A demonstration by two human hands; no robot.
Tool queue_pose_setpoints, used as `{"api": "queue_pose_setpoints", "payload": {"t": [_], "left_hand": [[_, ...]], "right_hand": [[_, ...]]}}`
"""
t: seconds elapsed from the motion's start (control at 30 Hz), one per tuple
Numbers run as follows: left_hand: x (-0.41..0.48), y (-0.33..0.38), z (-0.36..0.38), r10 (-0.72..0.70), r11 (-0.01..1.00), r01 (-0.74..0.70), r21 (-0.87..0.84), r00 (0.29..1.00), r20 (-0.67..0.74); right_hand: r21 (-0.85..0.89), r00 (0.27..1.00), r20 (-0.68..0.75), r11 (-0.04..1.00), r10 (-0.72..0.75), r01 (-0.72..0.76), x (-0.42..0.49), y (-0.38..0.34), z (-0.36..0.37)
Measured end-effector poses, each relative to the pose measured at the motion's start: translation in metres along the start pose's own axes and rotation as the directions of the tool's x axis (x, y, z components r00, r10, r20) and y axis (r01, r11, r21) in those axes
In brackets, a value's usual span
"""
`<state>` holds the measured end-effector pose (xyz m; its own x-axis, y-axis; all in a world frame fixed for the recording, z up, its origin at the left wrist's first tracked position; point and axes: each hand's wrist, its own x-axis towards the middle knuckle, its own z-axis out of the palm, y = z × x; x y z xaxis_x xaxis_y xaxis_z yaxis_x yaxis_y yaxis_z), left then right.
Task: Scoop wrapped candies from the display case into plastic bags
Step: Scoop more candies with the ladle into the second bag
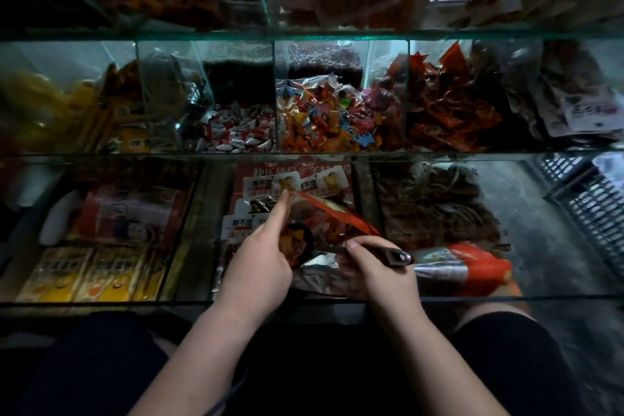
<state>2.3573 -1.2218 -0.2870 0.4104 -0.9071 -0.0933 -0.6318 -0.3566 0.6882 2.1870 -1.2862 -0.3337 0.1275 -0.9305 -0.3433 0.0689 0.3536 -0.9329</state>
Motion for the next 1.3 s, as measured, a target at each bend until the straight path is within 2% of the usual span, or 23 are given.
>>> {"api": "queue_pose_setpoints", "payload": {"t": [0.1, 0.2, 0.3, 0.43, 0.5, 0.57, 0.63, 0.7, 0.77, 0.83, 0.97, 1.17, 1.3], "left_hand": [[0.001, -0.005, -0.007, -0.008, 1.000, 0.008, -0.012, 1.000, -0.027], [0.004, -0.007, -0.010, -0.002, 0.992, -0.009, -0.128, 0.996, -0.087], [0.009, -0.001, -0.011, 0.060, 0.975, -0.101, -0.195, 0.977, -0.206], [0.019, 0.008, -0.010, 0.140, 0.932, -0.239, -0.272, 0.931, -0.338], [0.029, 0.005, -0.006, 0.085, 0.953, -0.162, -0.254, 0.954, -0.288], [0.035, -0.003, -0.003, -0.020, 0.989, -0.012, -0.148, 0.977, -0.214], [0.034, -0.009, -0.001, -0.070, 0.996, 0.055, -0.074, 0.972, -0.222], [0.030, -0.011, 0.002, -0.046, 0.997, 0.027, -0.070, 0.955, -0.293], [0.027, -0.010, 0.005, -0.014, 0.998, -0.007, -0.063, 0.944, -0.329], [0.030, -0.010, 0.007, 0.006, 0.999, -0.016, -0.033, 0.957, -0.289], [0.030, -0.006, 0.006, 0.061, 0.998, -0.059, 0.019, 0.982, -0.176], [0.033, 0.002, -0.005, 0.081, 0.997, -0.076, 0.028, 0.968, -0.238], [0.041, 0.003, -0.007, 0.023, 0.992, -0.021, 0.125, 1.000, -0.014]], "right_hand": [[0.008, 0.997, -0.039, 0.998, -0.069, 0.070, -0.003, -0.007, -0.010], [-0.073, 0.979, -0.070, 0.980, -0.189, 0.184, -0.010, -0.019, -0.022], [-0.116, 0.949, -0.078, 0.949, -0.304, 0.294, -0.022, -0.030, -0.028], [-0.068, 0.928, -0.109, 0.934, -0.357, 0.352, -0.029, -0.042, -0.024], [-0.077, 0.920, -0.127, 0.929, -0.370, 0.363, -0.028, -0.043, -0.018], [-0.092, 0.917, -0.135, 0.926, -0.376, 0.366, -0.026, -0.041, -0.014], [-0.100, 0.926, -0.143, 0.936, -0.349, 0.338, -0.022, -0.037, -0.013], [-0.050, 0.951, -0.138, 0.961, -0.278, 0.273, -0.019, -0.032, -0.015], [-0.034, 0.955, -0.124, 0.963, -0.269, 0.266, -0.019, -0.031, -0.017], [-0.041, 0.956, -0.103, 0.962, -0.274, 0.271, -0.019, -0.031, -0.018], [0.179, 0.982, -0.148, 0.973, -0.121, 0.147, -0.020, -0.031, -0.020], [0.278, 0.981, -0.181, 0.954, -0.065, 0.114, -0.030, -0.043, -0.032], [0.277, 0.984, -0.153, 0.952, -0.089, 0.129, -0.040, -0.057, -0.035]]}}
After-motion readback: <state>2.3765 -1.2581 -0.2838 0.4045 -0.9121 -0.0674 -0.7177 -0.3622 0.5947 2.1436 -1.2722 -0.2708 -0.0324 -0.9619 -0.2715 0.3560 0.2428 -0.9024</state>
